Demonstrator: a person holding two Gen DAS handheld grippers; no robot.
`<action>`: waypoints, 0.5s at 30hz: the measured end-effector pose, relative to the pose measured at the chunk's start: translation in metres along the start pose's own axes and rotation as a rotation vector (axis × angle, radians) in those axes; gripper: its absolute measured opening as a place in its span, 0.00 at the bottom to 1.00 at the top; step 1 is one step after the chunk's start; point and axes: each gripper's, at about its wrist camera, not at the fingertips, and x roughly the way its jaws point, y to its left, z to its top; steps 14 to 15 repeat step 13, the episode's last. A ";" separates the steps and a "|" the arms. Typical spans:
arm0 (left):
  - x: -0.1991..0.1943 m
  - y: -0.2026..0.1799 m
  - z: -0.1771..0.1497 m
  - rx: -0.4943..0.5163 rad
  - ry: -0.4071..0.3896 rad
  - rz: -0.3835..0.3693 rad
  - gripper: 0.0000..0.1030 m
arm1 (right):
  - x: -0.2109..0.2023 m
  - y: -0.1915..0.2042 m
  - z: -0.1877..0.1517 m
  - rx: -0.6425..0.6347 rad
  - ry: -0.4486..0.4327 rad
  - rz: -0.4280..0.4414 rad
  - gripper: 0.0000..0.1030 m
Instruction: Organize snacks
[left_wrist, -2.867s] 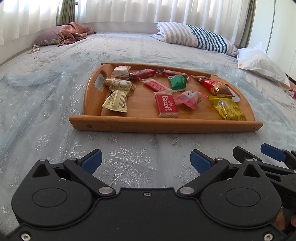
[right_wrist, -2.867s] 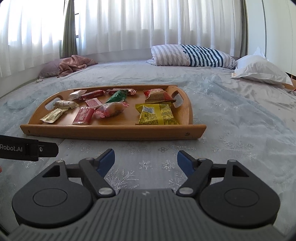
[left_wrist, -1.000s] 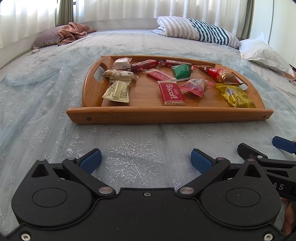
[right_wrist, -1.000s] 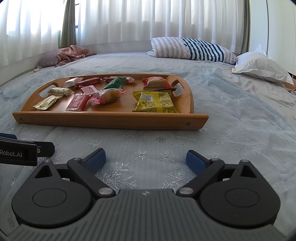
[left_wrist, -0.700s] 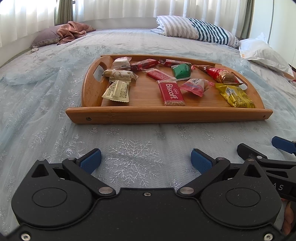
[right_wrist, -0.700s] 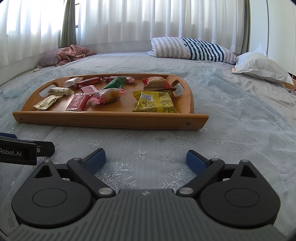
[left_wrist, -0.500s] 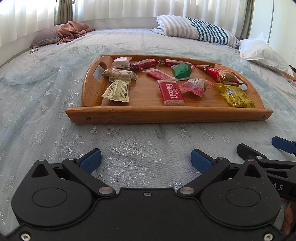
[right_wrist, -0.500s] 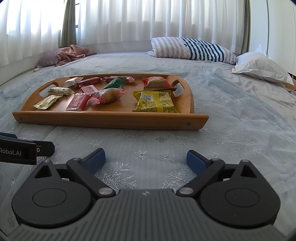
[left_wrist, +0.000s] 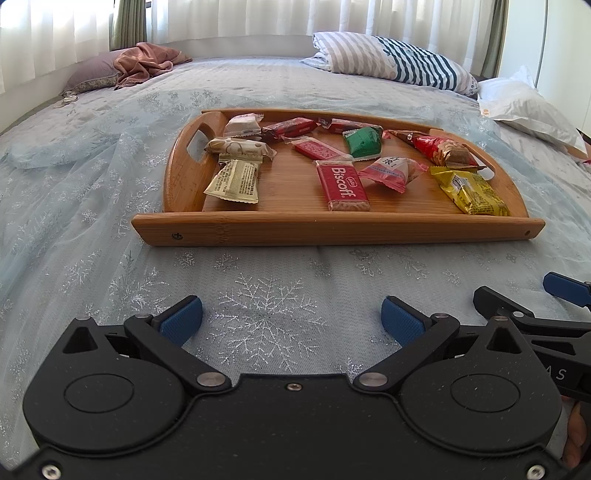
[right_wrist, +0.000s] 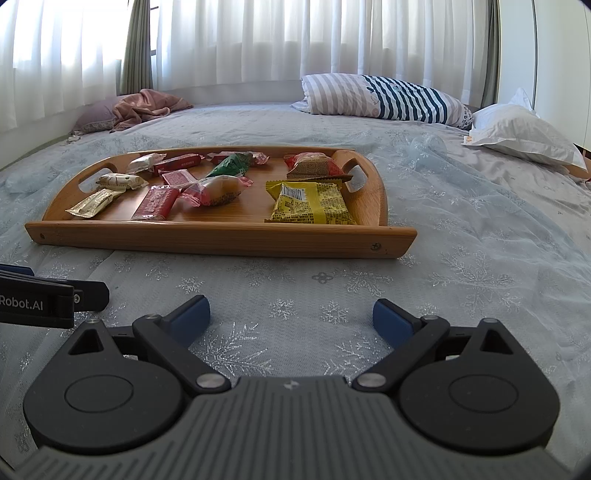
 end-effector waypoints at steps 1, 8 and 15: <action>0.000 0.000 0.000 0.000 0.000 0.000 1.00 | 0.000 0.000 0.000 0.000 0.000 0.000 0.97; 0.000 0.000 0.000 0.001 -0.001 0.000 1.00 | 0.000 0.000 0.000 -0.001 0.000 0.000 0.97; 0.000 0.000 0.000 0.000 0.001 0.001 1.00 | 0.000 0.000 0.000 -0.001 0.001 0.001 0.98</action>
